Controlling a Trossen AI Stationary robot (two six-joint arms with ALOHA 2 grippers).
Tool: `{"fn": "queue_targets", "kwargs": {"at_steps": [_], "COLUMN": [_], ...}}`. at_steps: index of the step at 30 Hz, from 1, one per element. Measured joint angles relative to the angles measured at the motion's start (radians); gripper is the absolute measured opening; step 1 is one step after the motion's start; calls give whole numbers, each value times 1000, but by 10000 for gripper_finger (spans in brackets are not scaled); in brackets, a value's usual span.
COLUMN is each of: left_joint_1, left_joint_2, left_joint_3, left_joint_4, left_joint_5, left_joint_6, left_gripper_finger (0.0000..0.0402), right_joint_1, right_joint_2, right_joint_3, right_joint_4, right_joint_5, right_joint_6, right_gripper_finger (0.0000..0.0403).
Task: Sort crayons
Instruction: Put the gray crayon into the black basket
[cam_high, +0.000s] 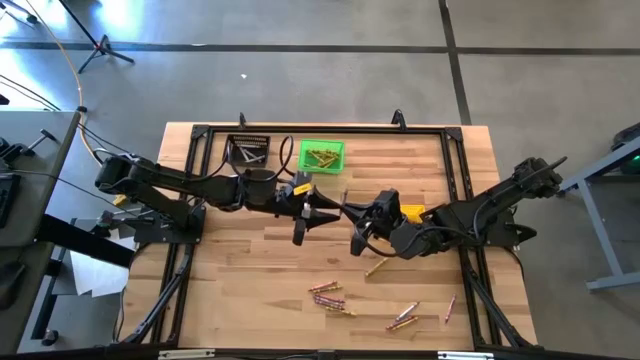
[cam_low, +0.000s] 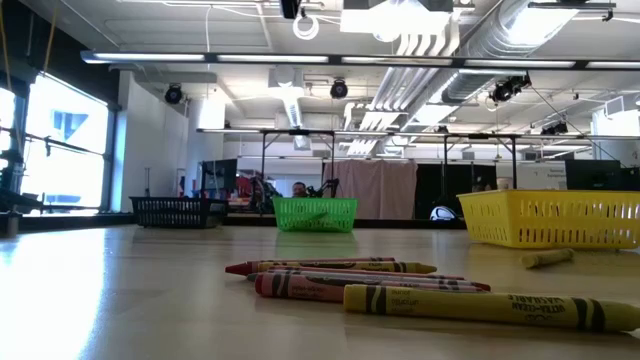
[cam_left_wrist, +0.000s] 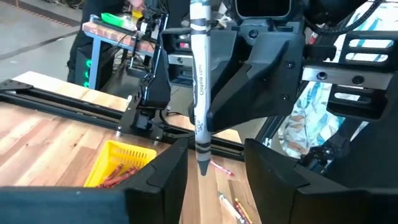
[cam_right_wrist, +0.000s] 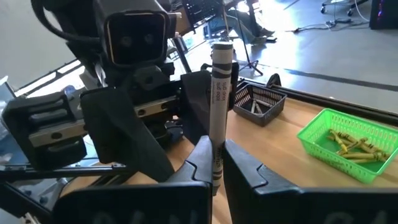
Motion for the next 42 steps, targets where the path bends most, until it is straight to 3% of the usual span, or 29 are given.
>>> {"fn": "queue_targets", "kwargs": {"at_steps": [20,28,34,42], "left_joint_1": [6,6,5,6], "left_joint_2": [9,16,17,17], "left_joint_3": [1,2,-1,0], "left_joint_4": [-6,-4,-32,-74], "left_joint_5": [-26,2,12,12], "left_joint_6": [17,17,20,27], "left_gripper_finger": [147,138,107,27], "right_joint_1": [-4,-48,-78,-80], "right_joint_2": [0,30,62,65], "right_joint_3": [0,-1,-1,-1], "right_joint_4": [76,101,118,122], "right_joint_5": [-28,-117,-152,-168], "right_joint_6": [-67,-64,-60,-64], "right_gripper_finger": [5,5,5,5]}}
